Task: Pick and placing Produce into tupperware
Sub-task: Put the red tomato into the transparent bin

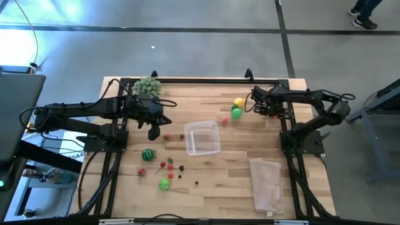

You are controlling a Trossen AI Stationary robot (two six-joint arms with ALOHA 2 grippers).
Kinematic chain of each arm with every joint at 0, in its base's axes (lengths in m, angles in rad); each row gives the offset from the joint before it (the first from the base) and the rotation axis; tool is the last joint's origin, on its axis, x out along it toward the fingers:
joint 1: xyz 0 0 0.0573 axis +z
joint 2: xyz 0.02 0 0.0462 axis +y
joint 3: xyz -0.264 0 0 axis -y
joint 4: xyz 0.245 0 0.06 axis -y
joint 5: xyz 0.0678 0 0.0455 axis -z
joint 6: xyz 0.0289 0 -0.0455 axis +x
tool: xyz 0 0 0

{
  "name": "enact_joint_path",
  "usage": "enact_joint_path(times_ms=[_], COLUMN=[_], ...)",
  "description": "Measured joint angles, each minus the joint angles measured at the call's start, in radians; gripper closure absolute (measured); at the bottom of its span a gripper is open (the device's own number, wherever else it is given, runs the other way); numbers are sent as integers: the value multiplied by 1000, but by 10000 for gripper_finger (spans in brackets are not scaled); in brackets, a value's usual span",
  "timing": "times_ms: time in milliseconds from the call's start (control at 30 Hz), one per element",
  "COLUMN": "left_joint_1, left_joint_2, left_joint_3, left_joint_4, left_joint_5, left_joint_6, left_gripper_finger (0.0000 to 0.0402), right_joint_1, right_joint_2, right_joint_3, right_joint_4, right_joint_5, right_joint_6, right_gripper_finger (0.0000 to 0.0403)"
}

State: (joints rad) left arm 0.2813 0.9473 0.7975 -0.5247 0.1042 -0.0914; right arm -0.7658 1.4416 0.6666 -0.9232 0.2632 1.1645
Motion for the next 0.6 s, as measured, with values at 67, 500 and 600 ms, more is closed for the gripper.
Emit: enact_joint_path(times_ms=[67, 500, 600], left_joint_1=[0, 0, 0], left_joint_2=[0, 0, 0], left_joint_3=[0, 0, 0], left_joint_4=[0, 0, 0], left_joint_5=[0, 0, 0], left_joint_6=[0, 0, 0], left_gripper_finger=[401, 401, 401], right_joint_1=[-8, -52, -60], right_joint_2=[-13, -31, -31], right_joint_3=[0, -2, -2], right_joint_4=[-5, 3, 15], right_joint_5=[17, 72, 78], right_joint_6=[6, 33, 32], right_gripper_finger=[141, 141, 141])
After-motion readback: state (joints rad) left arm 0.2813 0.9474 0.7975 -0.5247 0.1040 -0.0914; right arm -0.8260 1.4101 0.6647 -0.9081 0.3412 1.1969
